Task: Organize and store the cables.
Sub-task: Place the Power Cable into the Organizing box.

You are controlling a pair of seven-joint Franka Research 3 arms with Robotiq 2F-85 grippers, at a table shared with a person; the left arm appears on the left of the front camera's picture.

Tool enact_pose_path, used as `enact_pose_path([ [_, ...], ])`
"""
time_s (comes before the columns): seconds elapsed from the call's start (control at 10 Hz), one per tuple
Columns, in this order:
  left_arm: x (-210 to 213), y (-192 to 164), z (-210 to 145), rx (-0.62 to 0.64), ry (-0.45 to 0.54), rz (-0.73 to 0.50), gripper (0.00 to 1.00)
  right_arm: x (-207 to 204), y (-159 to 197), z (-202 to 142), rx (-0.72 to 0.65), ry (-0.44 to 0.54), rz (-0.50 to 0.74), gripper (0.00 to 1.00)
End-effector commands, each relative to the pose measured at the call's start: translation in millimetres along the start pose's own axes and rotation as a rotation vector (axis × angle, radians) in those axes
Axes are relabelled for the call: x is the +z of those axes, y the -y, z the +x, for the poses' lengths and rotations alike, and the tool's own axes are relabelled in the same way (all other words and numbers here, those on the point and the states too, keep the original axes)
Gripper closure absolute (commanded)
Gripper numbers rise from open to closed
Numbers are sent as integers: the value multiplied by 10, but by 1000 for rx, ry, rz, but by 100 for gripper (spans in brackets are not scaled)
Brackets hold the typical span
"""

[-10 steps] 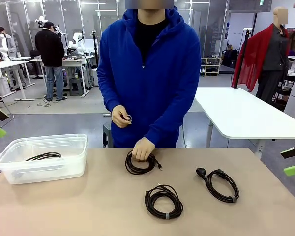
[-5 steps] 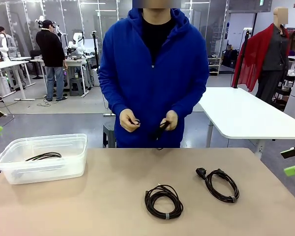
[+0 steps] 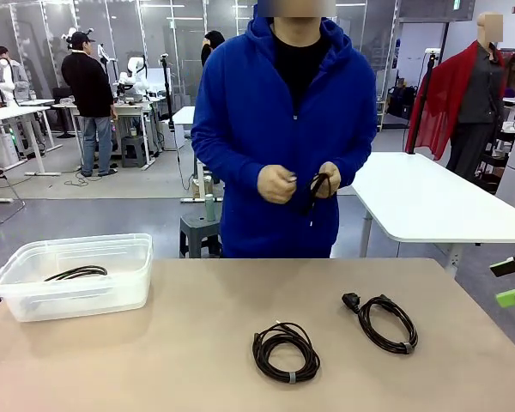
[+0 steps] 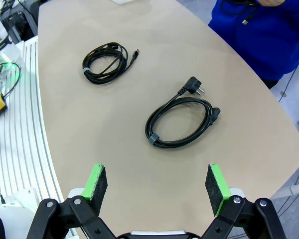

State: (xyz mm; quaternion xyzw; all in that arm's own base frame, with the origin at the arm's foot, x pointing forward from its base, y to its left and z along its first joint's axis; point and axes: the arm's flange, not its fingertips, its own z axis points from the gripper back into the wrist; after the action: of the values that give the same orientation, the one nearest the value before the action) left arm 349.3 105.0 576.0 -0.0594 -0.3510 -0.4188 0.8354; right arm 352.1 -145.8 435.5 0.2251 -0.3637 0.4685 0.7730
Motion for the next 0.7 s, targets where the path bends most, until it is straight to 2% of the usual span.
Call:
enact_pose_path([
  [0.0,-32,146,26,29,-70,60,0,8,9,6,3,18,-2,0],
  [0.3,-50,71,45,42,-72,53,0,8,9,6,3,18,-2,0],
  [0.4,-152,-21,83,21,-97,1,0,8,9,6,3,18,-2,0],
  [0.6,-1,78,4,29,-66,43,0,8,9,6,3,18,-2,0],
])
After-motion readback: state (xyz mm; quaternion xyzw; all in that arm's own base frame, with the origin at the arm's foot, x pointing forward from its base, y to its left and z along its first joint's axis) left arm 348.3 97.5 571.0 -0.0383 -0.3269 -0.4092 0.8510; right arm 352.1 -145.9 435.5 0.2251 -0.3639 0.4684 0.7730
